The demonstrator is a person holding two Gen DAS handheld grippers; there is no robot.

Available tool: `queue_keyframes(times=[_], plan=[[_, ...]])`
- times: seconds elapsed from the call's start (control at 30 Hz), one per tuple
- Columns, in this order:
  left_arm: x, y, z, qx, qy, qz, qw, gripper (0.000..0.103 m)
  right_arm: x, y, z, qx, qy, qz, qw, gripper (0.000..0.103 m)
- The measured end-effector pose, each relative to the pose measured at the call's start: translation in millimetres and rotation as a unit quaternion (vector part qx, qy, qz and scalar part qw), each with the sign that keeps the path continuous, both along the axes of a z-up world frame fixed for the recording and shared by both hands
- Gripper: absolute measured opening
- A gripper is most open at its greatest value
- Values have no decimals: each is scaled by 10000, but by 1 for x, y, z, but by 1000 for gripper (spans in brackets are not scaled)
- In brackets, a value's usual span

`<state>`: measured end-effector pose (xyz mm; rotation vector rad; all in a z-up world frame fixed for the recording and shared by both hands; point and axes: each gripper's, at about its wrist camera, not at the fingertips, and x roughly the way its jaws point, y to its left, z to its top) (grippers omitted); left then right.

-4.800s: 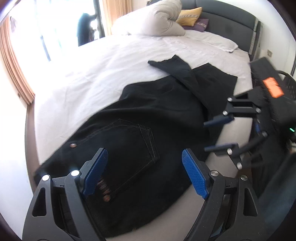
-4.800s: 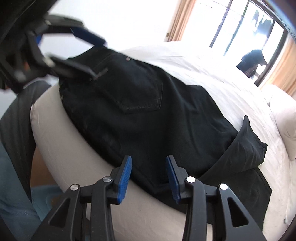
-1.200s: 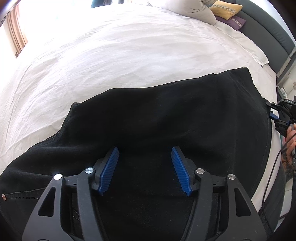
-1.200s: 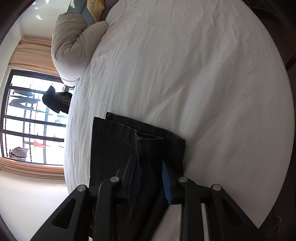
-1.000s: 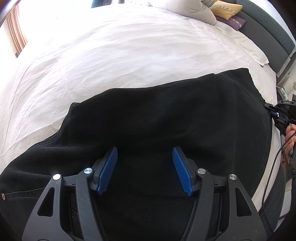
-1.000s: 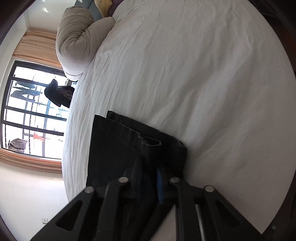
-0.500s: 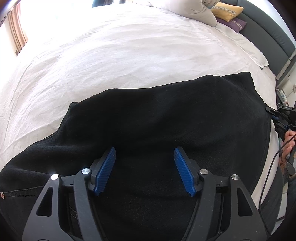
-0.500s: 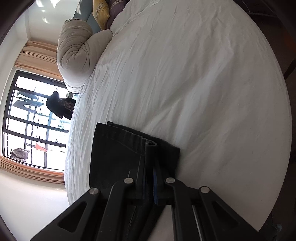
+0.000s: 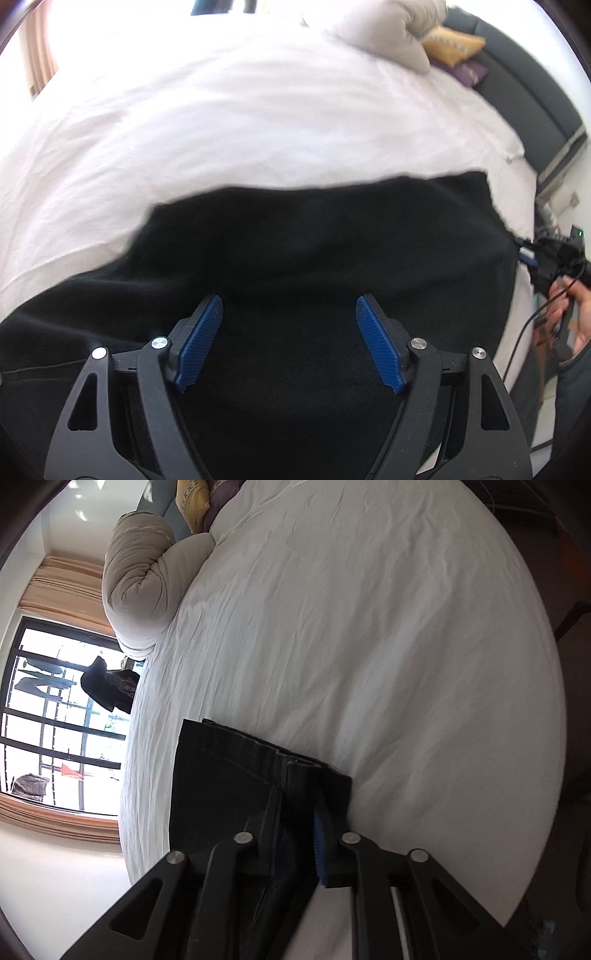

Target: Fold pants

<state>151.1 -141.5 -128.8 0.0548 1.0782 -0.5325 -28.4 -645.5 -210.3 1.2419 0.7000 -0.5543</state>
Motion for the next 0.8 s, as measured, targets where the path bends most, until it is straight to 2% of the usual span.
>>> queue_keyframes(times=[0.03,0.07,0.13,0.2,0.27,0.33,0.37,0.43,0.47,0.5,0.53,0.6,0.63,0.67,0.7,0.77,0.8], plan=[[-2,7,5,-12,-82,66,9999,74,-3,0,9,-139,94,-54,9998,27],[-3,16,9,-51,-142,148,9998,74,-6,1,20,-370,277,-134,9988,36],[-5,36,11,-128,-154,316,9993,74,-7,4,48,-907,314,-162,9953,36],[-4,51,6,-112,-117,459,9988,74,8,12,69,-1177,85,255,9927,36],[-2,57,-3,-95,-35,554,9984,74,35,32,80,-1182,-281,932,9882,36],[2,62,-12,-105,43,601,9981,74,61,55,77,-1001,-570,1577,9807,36],[5,63,-17,-90,81,583,9982,74,71,64,71,-938,-519,1775,9783,37],[6,61,-22,-18,95,531,9985,74,84,72,43,-700,-39,2041,9764,42],[7,59,-19,-13,79,480,9988,74,84,70,23,-539,423,1973,9779,38],[8,58,-14,-85,65,400,9991,74,77,63,7,-336,652,1775,9814,14],[10,58,-7,-203,8,293,9994,74,66,54,-1,-179,556,1552,9862,3],[17,52,4,-299,-133,84,9994,74,54,42,-2,-109,564,1344,9893,0],[23,47,5,-349,-85,-95,9993,74,52,40,2,-182,622,1353,9887,1],[29,38,5,-427,0,-358,9984,74,53,40,9,-282,671,1386,9877,7],[35,27,2,-396,61,-596,9974,74,55,42,18,-392,621,1455,9866,20],[45,3,-11,-98,221,-1010,9946,74,64,50,31,-476,285,1723,9835,34],[51,-6,-19,102,246,-1055,9941,74,70,56,33,-466,155,1879,9810,35]])
